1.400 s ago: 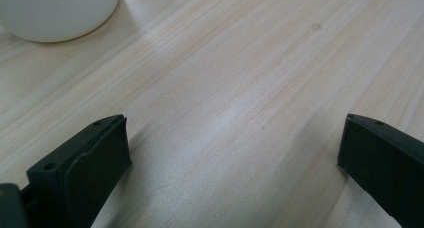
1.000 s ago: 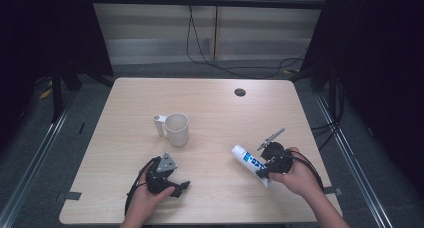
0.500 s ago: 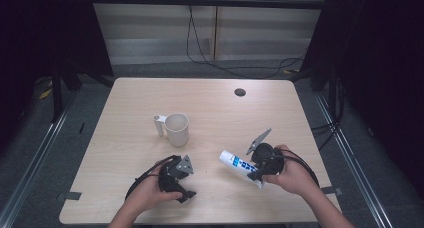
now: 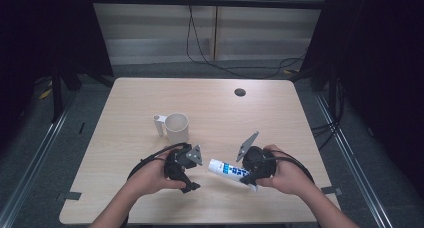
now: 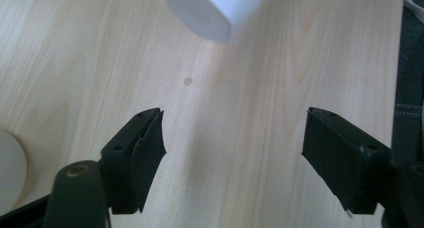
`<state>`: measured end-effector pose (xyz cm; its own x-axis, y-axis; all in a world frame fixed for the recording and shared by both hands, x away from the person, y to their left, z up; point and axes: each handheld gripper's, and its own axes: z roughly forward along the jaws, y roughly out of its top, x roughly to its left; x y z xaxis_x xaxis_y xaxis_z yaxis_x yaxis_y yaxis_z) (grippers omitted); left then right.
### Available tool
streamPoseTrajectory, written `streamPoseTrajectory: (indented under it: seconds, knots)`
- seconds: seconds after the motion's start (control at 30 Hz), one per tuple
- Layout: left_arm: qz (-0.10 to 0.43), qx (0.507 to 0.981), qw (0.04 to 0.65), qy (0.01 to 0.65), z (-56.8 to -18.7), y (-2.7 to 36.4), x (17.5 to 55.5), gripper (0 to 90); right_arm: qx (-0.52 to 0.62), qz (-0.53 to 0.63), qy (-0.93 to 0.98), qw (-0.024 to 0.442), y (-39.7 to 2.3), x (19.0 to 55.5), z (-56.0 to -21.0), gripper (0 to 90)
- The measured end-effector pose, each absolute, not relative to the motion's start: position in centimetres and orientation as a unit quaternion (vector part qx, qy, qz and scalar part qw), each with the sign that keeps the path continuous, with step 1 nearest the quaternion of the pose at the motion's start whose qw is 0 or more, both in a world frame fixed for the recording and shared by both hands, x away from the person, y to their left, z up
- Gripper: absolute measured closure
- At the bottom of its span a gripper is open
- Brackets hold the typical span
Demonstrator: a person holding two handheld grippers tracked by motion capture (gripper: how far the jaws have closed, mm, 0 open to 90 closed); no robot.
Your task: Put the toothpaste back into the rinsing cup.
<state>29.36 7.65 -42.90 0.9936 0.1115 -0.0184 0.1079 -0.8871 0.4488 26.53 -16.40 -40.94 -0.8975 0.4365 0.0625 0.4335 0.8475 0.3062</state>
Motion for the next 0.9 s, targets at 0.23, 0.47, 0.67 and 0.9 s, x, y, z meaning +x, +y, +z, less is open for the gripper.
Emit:
streamPoseTrajectory:
  seconds: [0.23, 0.47, 0.67, 0.9]
  knots:
    - [-0.012, 0.97, 0.238, 0.035, -42.1, 6.5, 29.6, 28.8, 0.196, 0.165, 0.967, 0.006, -15.8, 26.3, -41.0, 69.4]
    - [-0.019, 0.971, 0.238, 0.008, -41.7, 5.5, 29.5, 33.6, 0.174, 0.165, 0.971, 0.008, -15.6, 26.1, -41.1, 69.3]
    - [-0.018, 0.971, 0.239, -0.009, -41.1, 4.8, 29.6, 36.2, 0.165, 0.171, 0.971, 0.005, -15.6, 26.0, -40.9, 69.2]
    - [-0.019, 0.97, 0.242, -0.033, -40.8, 4.1, 29.4, 37.5, 0.156, 0.172, 0.973, 0.003, -15.3, 26.2, -41.1, 69.2]
